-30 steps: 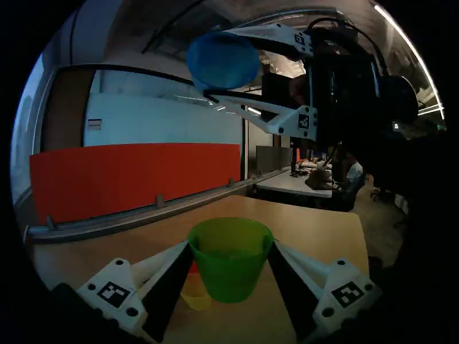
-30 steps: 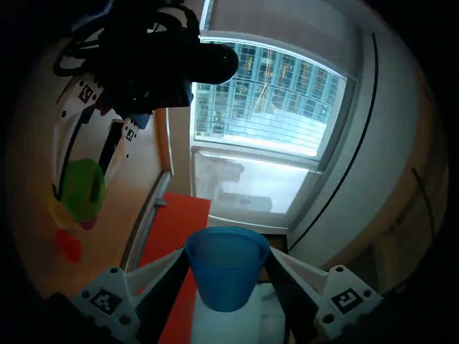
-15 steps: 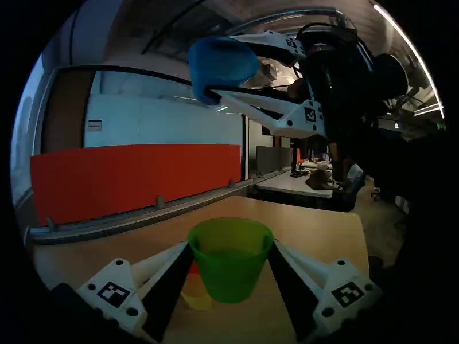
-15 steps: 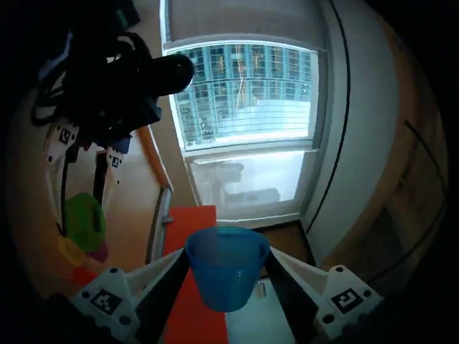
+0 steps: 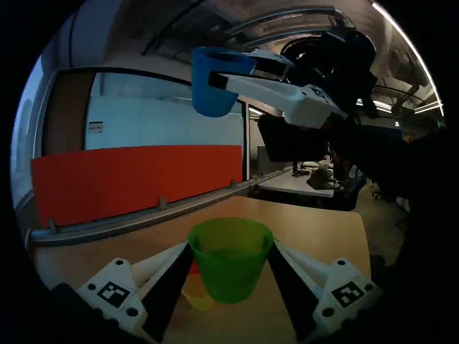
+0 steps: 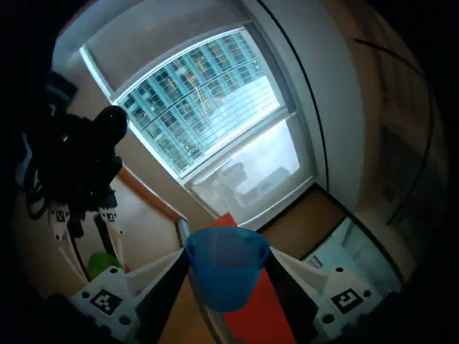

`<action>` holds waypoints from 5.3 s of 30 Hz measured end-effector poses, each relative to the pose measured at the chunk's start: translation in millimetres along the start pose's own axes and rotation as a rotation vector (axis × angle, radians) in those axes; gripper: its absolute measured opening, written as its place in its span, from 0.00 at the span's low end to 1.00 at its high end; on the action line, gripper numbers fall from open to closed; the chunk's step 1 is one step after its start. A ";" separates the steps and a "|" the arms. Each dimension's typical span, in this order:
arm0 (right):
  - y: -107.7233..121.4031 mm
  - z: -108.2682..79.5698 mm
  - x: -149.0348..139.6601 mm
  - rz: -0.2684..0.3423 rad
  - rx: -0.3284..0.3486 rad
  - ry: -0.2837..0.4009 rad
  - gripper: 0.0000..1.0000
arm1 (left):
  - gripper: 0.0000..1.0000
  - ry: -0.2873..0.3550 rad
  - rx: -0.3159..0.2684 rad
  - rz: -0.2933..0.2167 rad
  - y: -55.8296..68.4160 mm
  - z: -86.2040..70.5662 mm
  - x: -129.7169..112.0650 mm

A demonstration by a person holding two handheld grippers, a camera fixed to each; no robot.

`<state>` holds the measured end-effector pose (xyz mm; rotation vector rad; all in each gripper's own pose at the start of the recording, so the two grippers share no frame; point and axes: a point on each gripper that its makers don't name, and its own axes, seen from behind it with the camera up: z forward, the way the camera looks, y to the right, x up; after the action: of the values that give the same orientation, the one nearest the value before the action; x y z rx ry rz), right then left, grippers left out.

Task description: Pour water

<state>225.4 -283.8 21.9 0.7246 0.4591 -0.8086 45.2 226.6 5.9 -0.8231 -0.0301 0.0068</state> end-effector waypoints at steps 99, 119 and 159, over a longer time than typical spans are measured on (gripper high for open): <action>-39.1 -108.2 -91.8 0.808 0.015 -0.120 0.92 | 0.85 -0.093 0.072 0.039 -22.0 -28.6 -14.8; -60.8 -116.9 -137.9 0.831 0.042 -0.217 0.92 | 0.85 -0.178 0.066 0.030 -29.6 -26.1 -42.0; -155.5 -122.9 -230.6 0.839 0.177 -0.467 0.93 | 0.86 -0.446 0.025 -0.018 -23.8 -26.8 -131.1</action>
<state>-50.4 -155.6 19.6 0.7722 -0.3410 -0.1998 -85.2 188.5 2.0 -0.7836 -0.4576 0.1734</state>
